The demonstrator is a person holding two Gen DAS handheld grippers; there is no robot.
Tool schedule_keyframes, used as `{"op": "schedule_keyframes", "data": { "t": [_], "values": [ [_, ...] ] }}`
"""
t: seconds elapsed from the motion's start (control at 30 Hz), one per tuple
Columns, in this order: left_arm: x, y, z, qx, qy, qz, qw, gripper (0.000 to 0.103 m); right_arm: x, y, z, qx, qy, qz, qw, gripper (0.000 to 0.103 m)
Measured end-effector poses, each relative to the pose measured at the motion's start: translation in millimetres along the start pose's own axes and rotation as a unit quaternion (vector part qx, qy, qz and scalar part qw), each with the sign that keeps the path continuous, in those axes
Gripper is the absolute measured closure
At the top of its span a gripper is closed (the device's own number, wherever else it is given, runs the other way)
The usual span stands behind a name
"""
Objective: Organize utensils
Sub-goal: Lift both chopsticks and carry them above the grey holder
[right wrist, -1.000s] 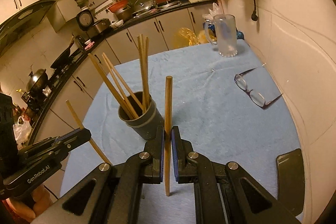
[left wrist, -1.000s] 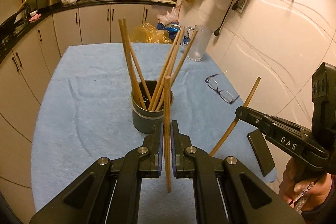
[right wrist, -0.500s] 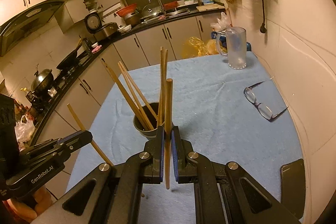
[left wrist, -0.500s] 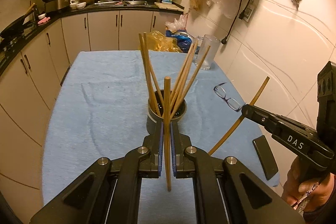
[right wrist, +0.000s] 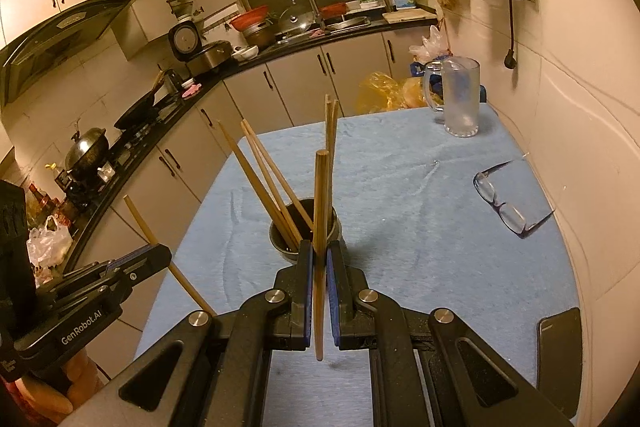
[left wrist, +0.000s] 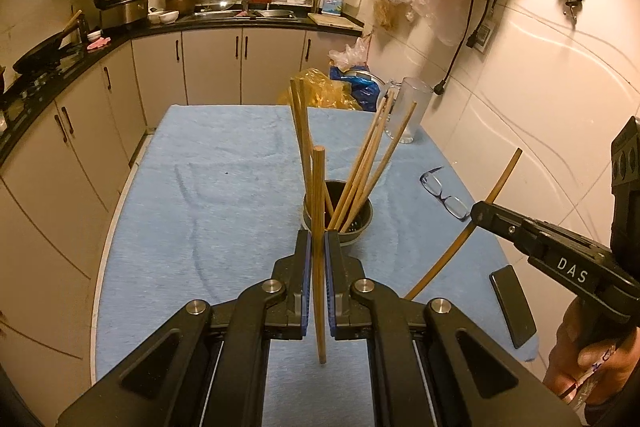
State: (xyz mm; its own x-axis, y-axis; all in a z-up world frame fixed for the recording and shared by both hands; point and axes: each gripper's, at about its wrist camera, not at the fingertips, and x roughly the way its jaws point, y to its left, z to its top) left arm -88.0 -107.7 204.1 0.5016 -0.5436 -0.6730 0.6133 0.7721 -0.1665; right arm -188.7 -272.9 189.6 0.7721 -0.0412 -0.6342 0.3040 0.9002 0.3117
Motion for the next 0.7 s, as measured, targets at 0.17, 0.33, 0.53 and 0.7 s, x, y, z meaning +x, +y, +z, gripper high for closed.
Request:
{"op": "schedule_keyframes", "data": {
  "t": [0.17, 0.33, 0.53, 0.7],
  "values": [
    [-3.0, -0.8, 0.7, 0.001, -0.004, 0.005, 1.0, 0.097, -4.9, 0.0, 2.3, 0.0, -0.006, 0.003, 1.0, 0.096],
    [-8.2, -2.8, 2.5, 0.008, -0.01, 0.009, 0.9999, 0.097, -8.7, -0.5, 4.9, 0.003, -0.01, 0.008, 1.0, 0.096],
    [-12.9, -3.3, 6.4, 0.012, -0.019, 0.01, 0.9997, 0.097, -14.0, 2.4, 11.6, 0.0, -0.02, 0.013, 1.0, 0.096],
    [-17.5, -1.7, 14.8, 0.009, -0.026, 0.01, 0.9996, 0.097, -17.5, 1.5, 19.8, 0.002, -0.027, 0.015, 1.0, 0.096]
  ]
}}
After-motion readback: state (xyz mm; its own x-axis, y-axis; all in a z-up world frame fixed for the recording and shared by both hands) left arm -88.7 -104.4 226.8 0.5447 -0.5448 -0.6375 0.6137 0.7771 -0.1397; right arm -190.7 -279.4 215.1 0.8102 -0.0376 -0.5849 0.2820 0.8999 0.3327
